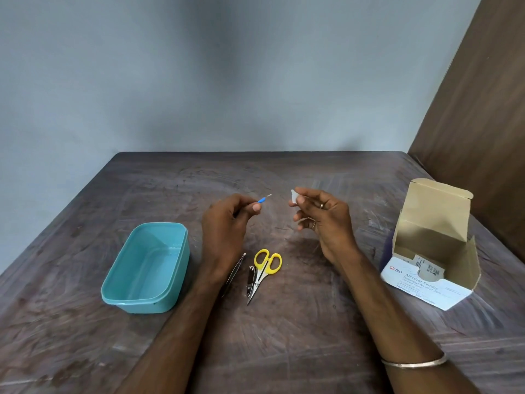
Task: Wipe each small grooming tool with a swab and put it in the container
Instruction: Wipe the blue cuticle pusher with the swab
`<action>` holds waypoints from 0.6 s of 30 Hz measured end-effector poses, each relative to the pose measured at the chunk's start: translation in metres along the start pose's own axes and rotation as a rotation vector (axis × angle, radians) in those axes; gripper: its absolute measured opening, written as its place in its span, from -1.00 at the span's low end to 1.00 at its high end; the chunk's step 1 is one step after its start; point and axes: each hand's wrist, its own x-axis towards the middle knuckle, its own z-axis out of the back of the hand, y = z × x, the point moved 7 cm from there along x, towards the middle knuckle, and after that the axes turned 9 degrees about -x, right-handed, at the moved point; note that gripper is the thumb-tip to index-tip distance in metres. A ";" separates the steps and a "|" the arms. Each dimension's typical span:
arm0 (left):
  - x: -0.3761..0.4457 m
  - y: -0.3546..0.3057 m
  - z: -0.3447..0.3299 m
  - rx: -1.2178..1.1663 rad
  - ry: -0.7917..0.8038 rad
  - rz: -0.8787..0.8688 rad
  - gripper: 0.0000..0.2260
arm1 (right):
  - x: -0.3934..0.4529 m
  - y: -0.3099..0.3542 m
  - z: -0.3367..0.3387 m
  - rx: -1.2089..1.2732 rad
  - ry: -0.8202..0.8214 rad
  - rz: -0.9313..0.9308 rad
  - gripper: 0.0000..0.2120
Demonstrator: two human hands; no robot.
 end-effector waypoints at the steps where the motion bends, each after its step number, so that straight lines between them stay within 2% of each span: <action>1: -0.001 0.001 -0.001 -0.064 0.005 0.051 -0.95 | 0.000 -0.002 -0.001 0.006 0.015 -0.011 -0.82; 5: -0.005 0.002 -0.008 -0.206 0.022 0.168 -0.89 | 0.000 -0.005 -0.007 -0.017 0.081 -0.021 -0.79; 9: -0.005 0.005 -0.010 -0.300 0.023 0.225 -0.85 | -0.003 -0.005 -0.011 -0.028 0.110 -0.031 -0.85; 14: -0.007 0.007 -0.013 -0.310 0.072 0.234 -0.85 | -0.004 -0.005 -0.015 -0.027 0.142 -0.077 -0.80; 18: -0.006 0.009 -0.014 -0.290 0.084 0.236 -0.86 | -0.005 -0.002 -0.014 -0.052 0.117 -0.099 -0.84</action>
